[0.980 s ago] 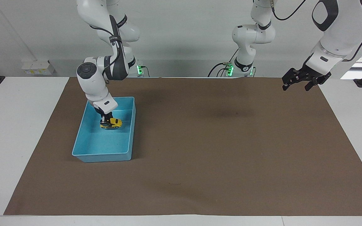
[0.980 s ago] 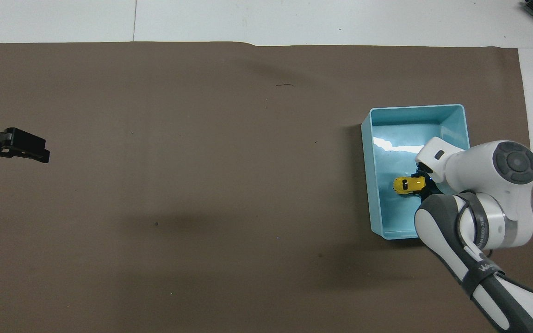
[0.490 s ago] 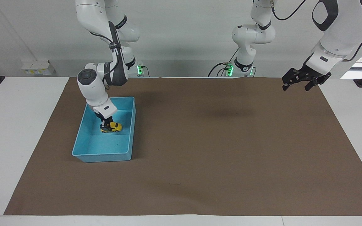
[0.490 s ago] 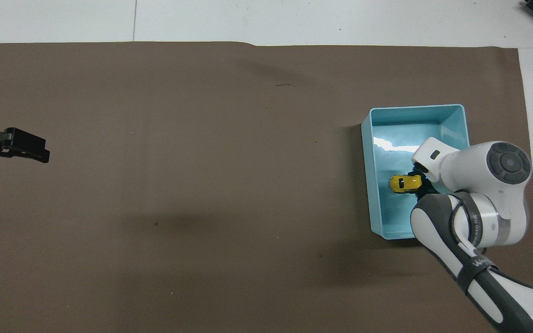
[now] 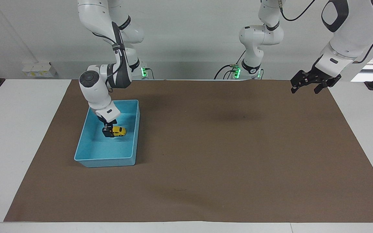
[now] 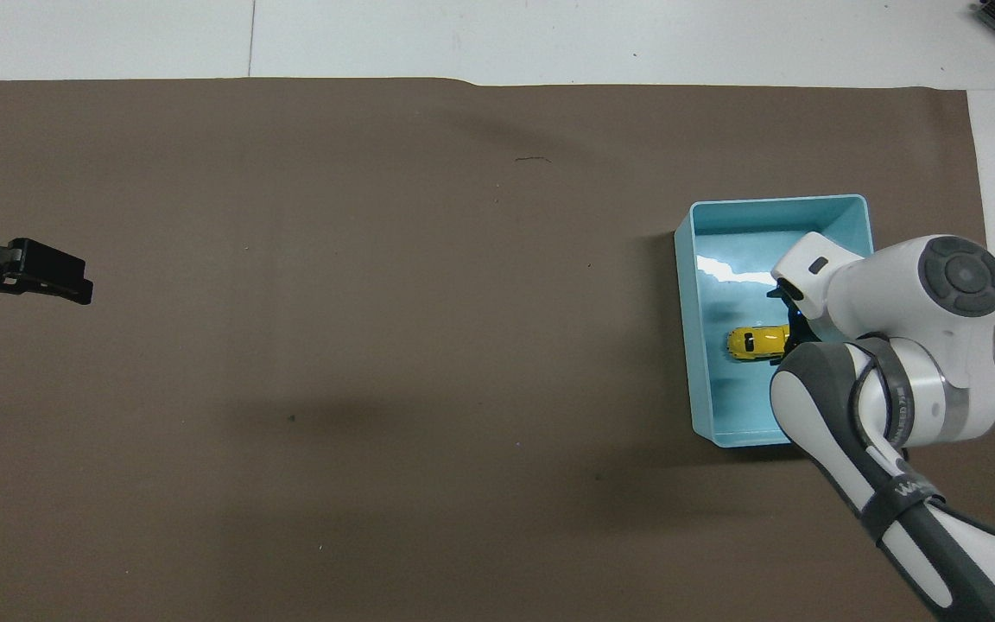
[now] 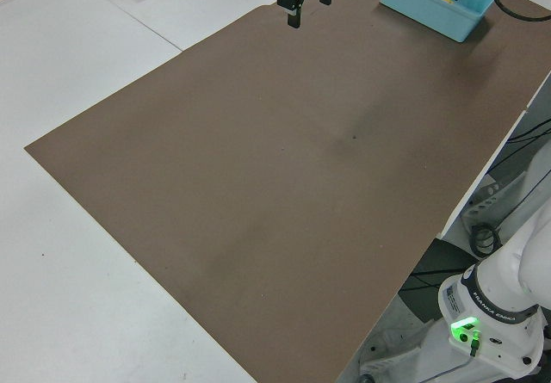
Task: Wind up and store yellow beetle car
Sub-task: 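Raise the open right gripper up out of the bin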
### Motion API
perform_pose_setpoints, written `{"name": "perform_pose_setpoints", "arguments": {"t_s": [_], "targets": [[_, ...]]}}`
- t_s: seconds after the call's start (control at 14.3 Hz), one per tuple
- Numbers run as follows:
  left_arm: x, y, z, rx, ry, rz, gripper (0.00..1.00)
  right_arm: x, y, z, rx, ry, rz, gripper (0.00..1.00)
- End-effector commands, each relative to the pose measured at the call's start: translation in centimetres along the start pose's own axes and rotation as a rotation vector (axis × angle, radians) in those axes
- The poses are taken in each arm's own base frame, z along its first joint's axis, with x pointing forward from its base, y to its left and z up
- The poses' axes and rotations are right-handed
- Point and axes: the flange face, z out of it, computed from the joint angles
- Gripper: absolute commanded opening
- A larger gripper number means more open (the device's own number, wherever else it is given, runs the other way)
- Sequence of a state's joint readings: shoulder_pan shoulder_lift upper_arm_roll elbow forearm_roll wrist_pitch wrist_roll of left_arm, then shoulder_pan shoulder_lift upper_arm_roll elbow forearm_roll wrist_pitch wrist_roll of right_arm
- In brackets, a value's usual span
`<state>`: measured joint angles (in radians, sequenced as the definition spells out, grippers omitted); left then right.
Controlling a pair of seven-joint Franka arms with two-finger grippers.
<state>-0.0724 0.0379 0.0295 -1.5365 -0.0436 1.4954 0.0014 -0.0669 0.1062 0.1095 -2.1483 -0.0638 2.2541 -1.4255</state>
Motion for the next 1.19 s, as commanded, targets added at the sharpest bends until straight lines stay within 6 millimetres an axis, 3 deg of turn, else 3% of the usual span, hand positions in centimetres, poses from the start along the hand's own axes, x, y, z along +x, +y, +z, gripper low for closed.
{"name": "perform_pose_setpoints", "arguments": {"t_s": [0.0, 0.14, 0.35, 0.56, 0.84, 1.12], "targets": [[0.0, -0.4, -0.6, 0.020, 0.010, 0.010, 1.00, 0.4, 0.1, -3.6, 0.006, 0.002, 0.131, 1.00], [0.0, -0.4, -0.6, 0.020, 0.010, 0.010, 1.00, 1.2, 1.1, -7.3, 0.017, -0.004, 0.198, 1.00], [0.0, -0.4, -0.6, 0.020, 0.010, 0.010, 1.00, 0.5, 2.2, -11.2, 0.028, -0.009, 0.291, 1.00], [0.0, -0.4, -0.6, 0.020, 0.010, 0.010, 1.00, -0.6, 2.6, -13.2, 0.025, -0.011, 0.344, 1.00], [0.0, -0.4, -0.6, 0.020, 0.010, 0.010, 1.00, -0.5, 2.5, -16.2, 0.032, -0.016, 0.498, 1.00], [0.0, -0.4, -0.6, 0.020, 0.010, 0.010, 1.00, -0.6, 2.7, -20.7, 0.011, -0.011, 0.698, 1.00]]}}
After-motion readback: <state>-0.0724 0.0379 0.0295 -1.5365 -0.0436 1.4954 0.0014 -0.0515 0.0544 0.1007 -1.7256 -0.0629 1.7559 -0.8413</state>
